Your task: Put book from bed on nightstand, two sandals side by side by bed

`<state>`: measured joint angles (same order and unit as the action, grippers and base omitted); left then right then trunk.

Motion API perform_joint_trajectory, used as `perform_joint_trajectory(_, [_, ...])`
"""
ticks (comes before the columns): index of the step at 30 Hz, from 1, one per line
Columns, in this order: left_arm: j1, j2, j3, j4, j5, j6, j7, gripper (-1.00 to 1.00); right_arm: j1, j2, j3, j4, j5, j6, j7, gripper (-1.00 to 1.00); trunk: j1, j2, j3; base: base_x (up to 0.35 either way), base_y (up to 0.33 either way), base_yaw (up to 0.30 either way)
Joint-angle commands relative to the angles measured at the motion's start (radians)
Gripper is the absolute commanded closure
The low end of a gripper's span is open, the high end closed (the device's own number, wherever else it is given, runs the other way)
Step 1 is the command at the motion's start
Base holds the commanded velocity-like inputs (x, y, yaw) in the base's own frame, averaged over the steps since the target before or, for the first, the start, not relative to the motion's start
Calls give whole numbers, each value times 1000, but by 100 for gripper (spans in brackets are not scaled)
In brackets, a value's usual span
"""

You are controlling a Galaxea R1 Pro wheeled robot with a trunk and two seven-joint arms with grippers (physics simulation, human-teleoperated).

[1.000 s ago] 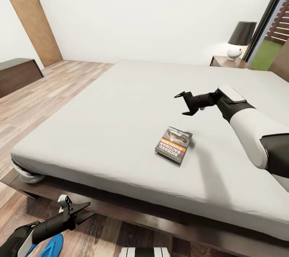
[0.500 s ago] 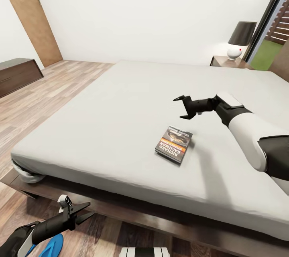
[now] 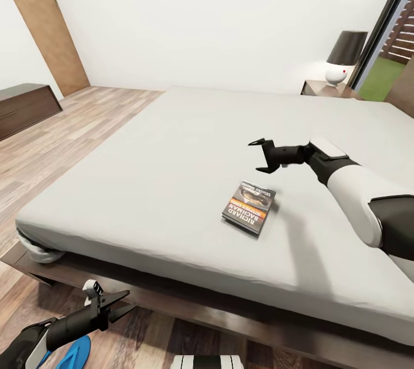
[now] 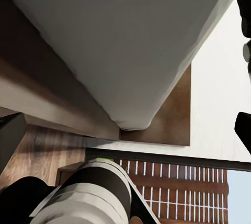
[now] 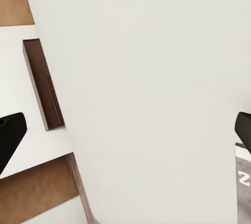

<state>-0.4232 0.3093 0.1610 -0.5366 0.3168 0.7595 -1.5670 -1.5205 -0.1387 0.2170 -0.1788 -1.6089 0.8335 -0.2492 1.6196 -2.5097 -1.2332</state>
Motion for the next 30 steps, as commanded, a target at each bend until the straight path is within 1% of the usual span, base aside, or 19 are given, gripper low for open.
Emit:
perform_joint_trajectory(1, [0, 0, 0, 0, 0, 11, -4, -100, 1, -1, 5, 2, -11, 1, 0, -100, 0, 0, -1, 0, 0, 0])
perform_joint_trajectory(11, [0, -2, 0, 0, 3, 11, -4, -100, 15, -3, 4, 14, -10, 1, 46, -100, 0, 0, -1, 0, 0, 0])
perform_joint_trajectory(30, [0, -2, 0, 0, 2, 11, -4, -100, 41, -11, 4, 16, -10, 1, 54, -100, 0, 0, -1, 0, 0, 0])
